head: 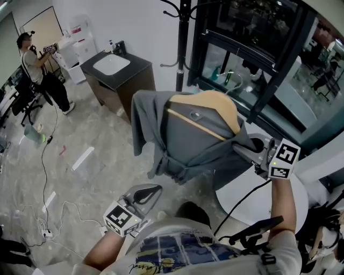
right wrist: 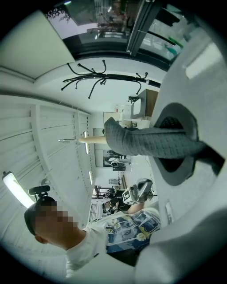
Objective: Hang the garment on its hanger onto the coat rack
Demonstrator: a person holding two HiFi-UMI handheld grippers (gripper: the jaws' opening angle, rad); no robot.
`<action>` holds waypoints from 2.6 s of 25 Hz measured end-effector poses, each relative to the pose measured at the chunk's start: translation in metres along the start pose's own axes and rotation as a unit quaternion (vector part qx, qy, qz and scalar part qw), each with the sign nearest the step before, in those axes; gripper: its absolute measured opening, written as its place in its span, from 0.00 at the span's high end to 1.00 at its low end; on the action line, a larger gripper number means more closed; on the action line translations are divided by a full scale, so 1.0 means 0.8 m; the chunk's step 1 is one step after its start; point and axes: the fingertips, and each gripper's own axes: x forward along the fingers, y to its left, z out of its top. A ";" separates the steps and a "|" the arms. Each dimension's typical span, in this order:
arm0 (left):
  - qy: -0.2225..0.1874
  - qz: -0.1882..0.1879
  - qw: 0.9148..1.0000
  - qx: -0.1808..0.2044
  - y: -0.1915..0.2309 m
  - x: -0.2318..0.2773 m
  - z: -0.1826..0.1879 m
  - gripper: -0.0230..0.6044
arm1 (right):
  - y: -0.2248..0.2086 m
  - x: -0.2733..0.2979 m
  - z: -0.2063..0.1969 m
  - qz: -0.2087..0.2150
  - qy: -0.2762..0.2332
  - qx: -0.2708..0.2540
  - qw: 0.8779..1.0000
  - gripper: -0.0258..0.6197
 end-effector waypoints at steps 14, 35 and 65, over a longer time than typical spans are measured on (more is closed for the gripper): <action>-0.024 0.068 0.997 -0.016 0.160 0.086 0.058 0.96 | -0.288 0.141 0.070 0.049 0.040 -0.034 0.997 0.94; -0.013 0.131 0.990 -0.045 0.298 0.220 0.104 0.96 | -0.557 0.295 0.003 0.090 0.090 -0.006 0.992 0.94; -0.011 0.155 0.986 -0.054 0.284 0.172 0.095 0.96 | -0.582 0.310 -0.011 0.038 0.052 0.003 0.998 0.74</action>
